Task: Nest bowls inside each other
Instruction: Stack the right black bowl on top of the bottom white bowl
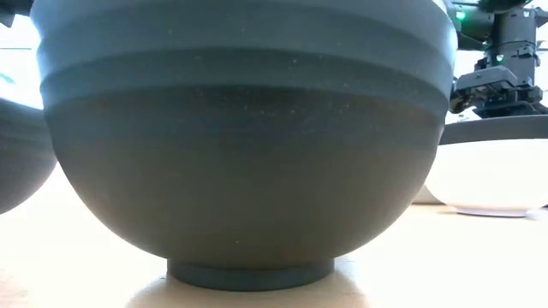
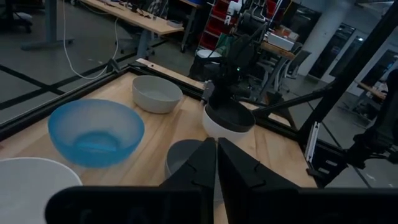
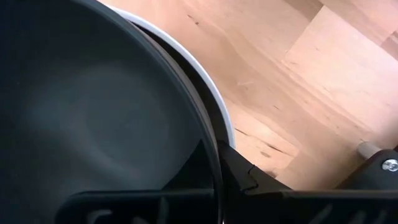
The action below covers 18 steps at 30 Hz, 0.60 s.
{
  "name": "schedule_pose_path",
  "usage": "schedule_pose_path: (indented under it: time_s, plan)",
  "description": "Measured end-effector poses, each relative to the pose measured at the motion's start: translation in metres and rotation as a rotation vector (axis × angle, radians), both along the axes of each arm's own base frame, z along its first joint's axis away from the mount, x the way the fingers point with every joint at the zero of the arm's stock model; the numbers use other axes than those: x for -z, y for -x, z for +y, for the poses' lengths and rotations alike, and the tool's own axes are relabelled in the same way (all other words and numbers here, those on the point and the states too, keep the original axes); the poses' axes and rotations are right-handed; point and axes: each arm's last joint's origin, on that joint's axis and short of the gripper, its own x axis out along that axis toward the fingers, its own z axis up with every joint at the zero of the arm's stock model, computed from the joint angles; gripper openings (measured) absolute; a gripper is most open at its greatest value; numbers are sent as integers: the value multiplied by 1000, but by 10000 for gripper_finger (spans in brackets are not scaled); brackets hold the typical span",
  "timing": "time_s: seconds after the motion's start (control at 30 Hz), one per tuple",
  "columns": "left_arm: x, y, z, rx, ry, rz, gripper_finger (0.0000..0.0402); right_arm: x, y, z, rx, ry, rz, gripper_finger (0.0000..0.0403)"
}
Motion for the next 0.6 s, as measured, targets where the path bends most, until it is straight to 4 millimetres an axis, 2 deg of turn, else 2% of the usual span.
schedule_pose_path:
  time_s: [0.23, 0.6]
  plan:
    - [0, 0, 0, -2, 19, -2, 11, 0, -2, 0, 24, -1, -15, 32]
    - [0, 0, 0, -3, 26, -1, 28, -5, -4, 0, 53, -8, -32, 35]
